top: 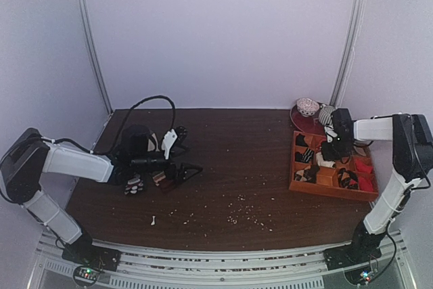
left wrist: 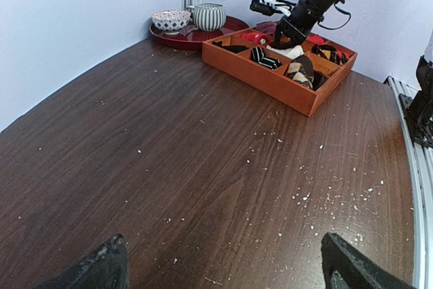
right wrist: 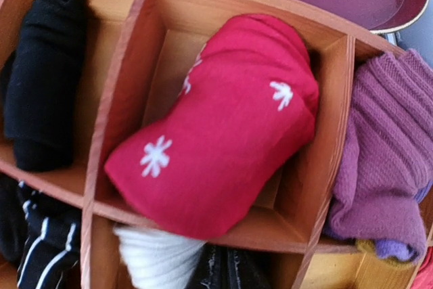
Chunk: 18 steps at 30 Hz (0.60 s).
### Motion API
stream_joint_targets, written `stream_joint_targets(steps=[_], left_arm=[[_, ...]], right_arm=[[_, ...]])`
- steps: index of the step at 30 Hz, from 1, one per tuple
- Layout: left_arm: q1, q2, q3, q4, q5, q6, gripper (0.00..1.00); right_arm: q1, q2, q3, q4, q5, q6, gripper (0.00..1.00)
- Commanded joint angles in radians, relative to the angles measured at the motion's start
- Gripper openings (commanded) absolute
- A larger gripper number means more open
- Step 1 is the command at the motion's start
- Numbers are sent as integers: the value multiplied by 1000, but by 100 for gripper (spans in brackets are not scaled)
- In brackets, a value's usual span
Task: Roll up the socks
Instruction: Adjust the pair of socks at the center of the board.
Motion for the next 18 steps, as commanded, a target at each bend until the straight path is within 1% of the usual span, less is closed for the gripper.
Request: stream_joint_targets(steps=[1, 4, 9, 10, 13, 16, 18], left_arm=[[2, 16, 20, 26, 6, 15, 98], [4, 17, 25, 26, 5, 16, 98], [4, 10, 26, 28, 2, 14, 98], [3, 11, 27, 27, 3, 12, 98], [3, 10, 27, 28, 3, 10, 98], [3, 11, 27, 28, 4, 8, 98], [3, 11, 26, 28, 2, 7, 98]], right_arm=[[-7, 108, -70, -72, 18, 24, 6], [-7, 106, -60, -57, 2, 25, 6], [-7, -11, -17, -48, -49, 26, 20], [-7, -41, -7, -46, -70, 26, 24], [-7, -118, 32, -62, -104, 27, 30], [-7, -154, 65, -105, -120, 24, 34], [-7, -160, 77, -157, -119, 21, 34]])
